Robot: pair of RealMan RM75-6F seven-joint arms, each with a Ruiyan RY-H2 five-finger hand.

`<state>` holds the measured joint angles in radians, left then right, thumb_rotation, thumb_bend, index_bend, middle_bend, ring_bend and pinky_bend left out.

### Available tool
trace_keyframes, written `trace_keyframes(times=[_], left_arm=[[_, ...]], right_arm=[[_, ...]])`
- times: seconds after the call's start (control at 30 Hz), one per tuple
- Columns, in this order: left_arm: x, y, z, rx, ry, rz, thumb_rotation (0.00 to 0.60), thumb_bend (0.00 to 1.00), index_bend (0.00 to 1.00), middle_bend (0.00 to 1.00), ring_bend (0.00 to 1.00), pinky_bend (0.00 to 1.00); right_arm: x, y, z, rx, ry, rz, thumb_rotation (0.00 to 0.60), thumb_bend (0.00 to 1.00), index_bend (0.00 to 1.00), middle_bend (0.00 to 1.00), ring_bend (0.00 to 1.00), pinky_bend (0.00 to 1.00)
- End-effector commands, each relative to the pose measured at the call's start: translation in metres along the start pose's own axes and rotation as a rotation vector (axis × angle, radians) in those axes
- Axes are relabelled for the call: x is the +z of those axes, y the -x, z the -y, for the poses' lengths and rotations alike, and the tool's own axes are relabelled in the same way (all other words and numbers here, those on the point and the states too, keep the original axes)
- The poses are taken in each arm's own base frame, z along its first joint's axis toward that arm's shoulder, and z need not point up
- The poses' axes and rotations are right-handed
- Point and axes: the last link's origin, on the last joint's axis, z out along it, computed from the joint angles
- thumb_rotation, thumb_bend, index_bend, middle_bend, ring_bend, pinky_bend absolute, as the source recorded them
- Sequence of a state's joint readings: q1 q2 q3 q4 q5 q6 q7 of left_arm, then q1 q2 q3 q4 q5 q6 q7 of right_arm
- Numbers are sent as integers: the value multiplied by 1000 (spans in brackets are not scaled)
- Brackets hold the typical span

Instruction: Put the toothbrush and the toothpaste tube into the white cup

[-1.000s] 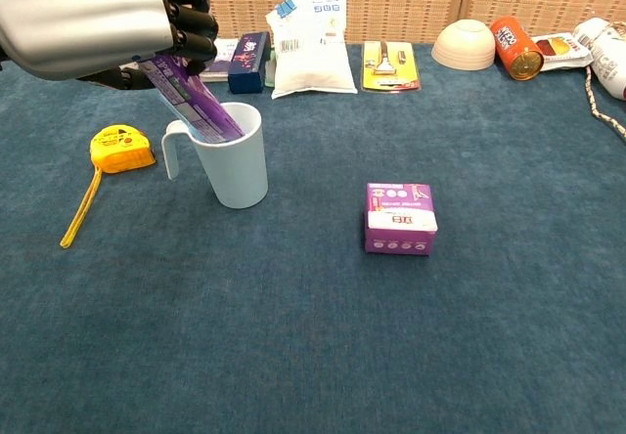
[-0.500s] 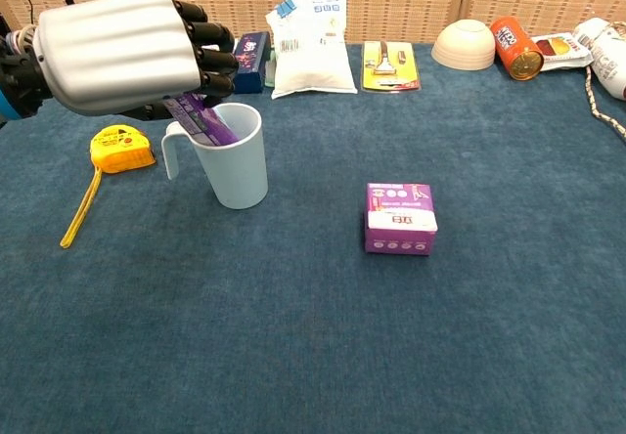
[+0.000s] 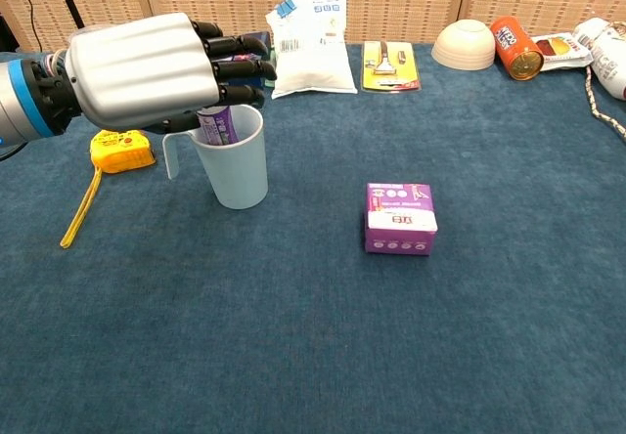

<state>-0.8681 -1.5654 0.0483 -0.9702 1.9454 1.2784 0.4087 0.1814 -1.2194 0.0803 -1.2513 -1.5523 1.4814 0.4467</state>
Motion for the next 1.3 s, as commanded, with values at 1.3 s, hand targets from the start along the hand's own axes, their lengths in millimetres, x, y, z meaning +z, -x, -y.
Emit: trace_keyframes(times=[1.3], left_arm=[[-266,-54,0,-706,-979,317,423,154,0,0,0,0]], right_arm=[[-11,-17,-2,-266,62,-114,600,0,0,0,0,0]])
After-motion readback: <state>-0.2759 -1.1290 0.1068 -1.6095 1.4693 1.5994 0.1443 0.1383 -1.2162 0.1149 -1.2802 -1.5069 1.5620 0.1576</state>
